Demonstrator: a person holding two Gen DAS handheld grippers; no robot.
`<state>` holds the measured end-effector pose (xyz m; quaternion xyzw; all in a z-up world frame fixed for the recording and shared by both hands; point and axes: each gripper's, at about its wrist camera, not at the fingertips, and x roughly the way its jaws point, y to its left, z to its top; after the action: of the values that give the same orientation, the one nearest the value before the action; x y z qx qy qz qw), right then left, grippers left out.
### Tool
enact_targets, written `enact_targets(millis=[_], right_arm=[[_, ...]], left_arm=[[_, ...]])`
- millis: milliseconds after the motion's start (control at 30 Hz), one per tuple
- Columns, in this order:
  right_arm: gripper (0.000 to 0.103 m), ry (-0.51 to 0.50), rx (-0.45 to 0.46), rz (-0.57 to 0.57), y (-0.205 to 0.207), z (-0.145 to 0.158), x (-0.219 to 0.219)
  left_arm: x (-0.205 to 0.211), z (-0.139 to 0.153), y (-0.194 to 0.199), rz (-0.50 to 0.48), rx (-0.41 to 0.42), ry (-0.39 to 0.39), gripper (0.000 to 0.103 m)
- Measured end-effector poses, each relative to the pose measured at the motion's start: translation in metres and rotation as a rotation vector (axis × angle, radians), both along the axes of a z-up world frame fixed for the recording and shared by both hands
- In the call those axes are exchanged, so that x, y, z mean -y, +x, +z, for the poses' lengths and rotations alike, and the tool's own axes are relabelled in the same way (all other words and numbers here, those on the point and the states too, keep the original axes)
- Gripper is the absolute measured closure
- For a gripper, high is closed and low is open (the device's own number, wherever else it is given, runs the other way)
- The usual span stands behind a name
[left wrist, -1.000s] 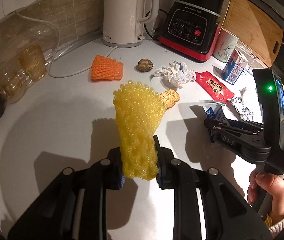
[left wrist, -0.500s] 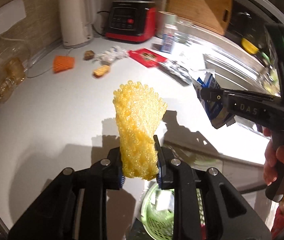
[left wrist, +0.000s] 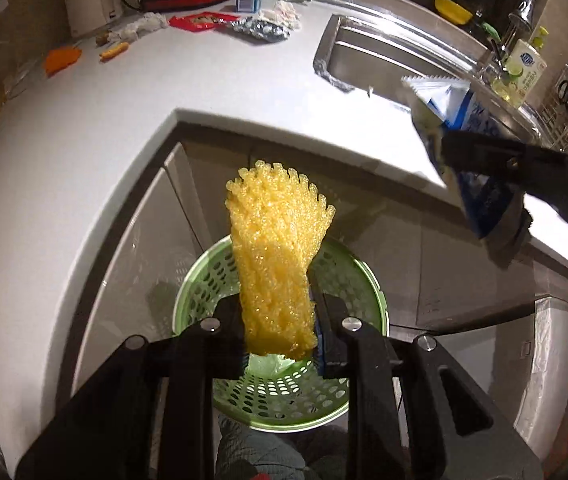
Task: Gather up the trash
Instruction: 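Carry the foam net and wipe packet over the basket and release both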
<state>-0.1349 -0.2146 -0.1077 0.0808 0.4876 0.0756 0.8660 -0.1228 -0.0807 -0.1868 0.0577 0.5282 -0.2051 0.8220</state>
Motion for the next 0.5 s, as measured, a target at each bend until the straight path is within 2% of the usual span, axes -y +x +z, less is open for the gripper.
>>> enact_targets(millis=[67, 167, 233, 500], right_arm=[[0.088, 0.003, -0.001, -0.002, -0.008, 0.000, 0.003], [0.088, 0.009, 0.003, 0.002, -0.019, 0.001, 0.007], [0.088, 0.010, 0.005, 0.007, -0.024, 0.001, 0.008], [0.088, 0.022, 0.006, 0.036, -0.030, 0.002, 0.006]], left_arm=[[0.004, -0.017, -0.006, 0.010, -0.032, 0.022, 0.079], [0.006, -0.030, -0.013, 0.018, -0.062, 0.030, 0.062], [0.007, -0.032, -0.016, 0.026, -0.061, 0.036, 0.046], [0.006, -0.020, -0.020, 0.043, -0.033, 0.035, 0.028]])
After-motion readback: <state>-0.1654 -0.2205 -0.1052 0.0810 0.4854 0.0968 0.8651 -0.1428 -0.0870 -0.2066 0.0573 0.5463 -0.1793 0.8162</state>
